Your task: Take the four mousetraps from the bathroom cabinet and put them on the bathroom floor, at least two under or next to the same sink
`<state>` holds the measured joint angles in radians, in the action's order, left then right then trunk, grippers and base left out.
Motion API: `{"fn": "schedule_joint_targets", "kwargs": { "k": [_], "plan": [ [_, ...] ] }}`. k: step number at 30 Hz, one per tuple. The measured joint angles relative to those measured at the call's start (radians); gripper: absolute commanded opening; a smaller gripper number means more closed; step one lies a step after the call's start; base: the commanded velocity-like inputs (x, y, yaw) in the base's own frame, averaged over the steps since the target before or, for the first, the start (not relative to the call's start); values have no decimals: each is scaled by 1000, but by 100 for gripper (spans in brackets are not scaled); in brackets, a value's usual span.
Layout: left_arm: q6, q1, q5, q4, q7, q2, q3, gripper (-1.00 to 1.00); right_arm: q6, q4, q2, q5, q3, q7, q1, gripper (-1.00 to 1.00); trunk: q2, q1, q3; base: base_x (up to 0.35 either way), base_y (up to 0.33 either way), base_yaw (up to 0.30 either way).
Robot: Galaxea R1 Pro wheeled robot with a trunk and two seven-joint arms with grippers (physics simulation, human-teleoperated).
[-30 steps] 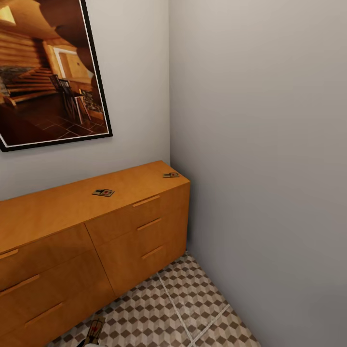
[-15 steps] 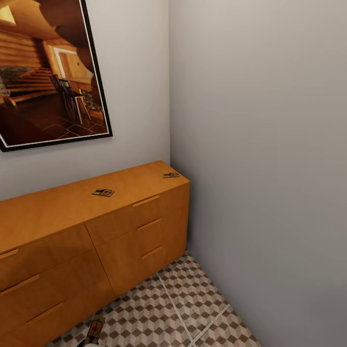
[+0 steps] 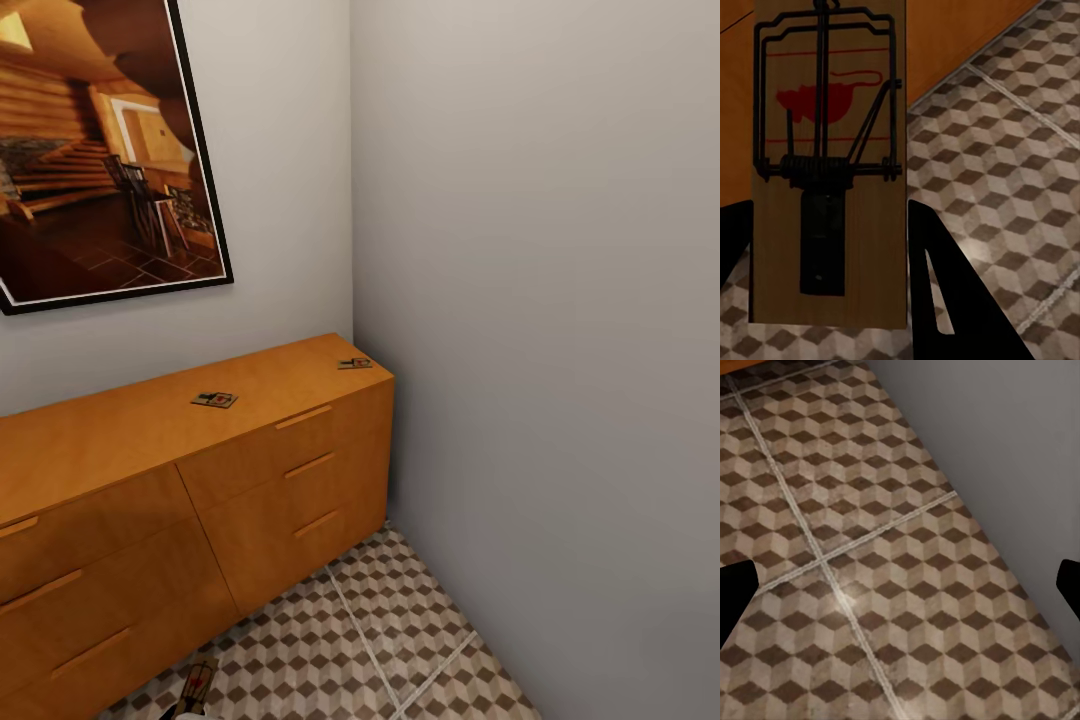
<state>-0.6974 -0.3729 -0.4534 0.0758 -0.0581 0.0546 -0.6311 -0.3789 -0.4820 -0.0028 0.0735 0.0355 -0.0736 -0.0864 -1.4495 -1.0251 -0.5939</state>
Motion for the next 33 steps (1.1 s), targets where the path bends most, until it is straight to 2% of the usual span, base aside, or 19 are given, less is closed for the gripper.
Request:
{"fn": "schedule_joint_targets", "kwargs": {
  "k": [33],
  "plan": [
    [0,0,0,0,0,0,0,-100,0,1,0,0,1,0,0,100,0,0,0,0,0,0]
  ]
}}
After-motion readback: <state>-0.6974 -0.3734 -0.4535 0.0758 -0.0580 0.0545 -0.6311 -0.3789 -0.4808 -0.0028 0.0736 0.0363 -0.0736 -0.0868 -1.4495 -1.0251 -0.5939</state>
